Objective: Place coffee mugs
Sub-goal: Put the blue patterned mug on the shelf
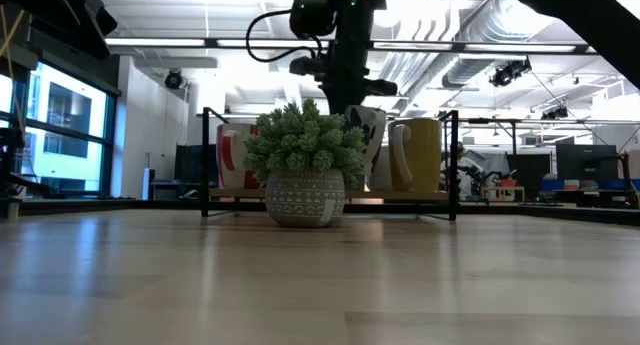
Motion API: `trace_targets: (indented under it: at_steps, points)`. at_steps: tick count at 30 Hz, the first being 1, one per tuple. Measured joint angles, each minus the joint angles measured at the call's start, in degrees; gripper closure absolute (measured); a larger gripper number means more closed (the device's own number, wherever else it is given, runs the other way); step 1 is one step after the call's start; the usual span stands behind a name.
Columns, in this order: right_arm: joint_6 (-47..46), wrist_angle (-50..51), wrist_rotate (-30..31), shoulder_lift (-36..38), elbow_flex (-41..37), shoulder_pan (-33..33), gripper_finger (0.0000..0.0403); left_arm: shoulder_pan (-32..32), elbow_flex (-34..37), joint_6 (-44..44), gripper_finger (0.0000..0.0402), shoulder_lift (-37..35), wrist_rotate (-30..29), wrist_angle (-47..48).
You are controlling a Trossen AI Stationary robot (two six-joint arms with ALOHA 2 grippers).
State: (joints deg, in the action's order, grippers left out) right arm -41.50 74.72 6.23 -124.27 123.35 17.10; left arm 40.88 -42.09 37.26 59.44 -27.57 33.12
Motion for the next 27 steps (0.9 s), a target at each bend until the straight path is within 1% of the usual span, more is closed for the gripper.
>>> trace_targets:
  at_steps: [9, 15, 20, 23, 27]
  points:
    - [-1.73, 0.02, 0.56, 0.00, -0.02, 0.17, 0.0403, 0.00, 0.00, 0.17, 0.0227, 0.00, 0.00, 0.01]
    - [1.40, 0.02, 0.43, 0.00, -0.05, 0.15, 0.0403, 0.00, 0.00, 0.04, 0.0227, 0.02, 0.00, 0.00]
    - [-1.75, 0.02, 1.39, 0.00, -0.07, 0.15, 0.0403, 0.00, 0.00, 0.06, 0.0227, 0.00, 0.00, 0.00]
    - [0.68, -0.43, 0.22, -0.34, -0.09, 0.13, 0.0403, 0.00, 0.00, 0.01, 0.0227, 0.00, 0.00, 0.02]
    - [1.50, -0.10, -0.31, -1.21, -0.15, 0.04, 0.0403, 0.00, 0.00, 0.00, 0.0227, 0.02, 0.00, 0.02]
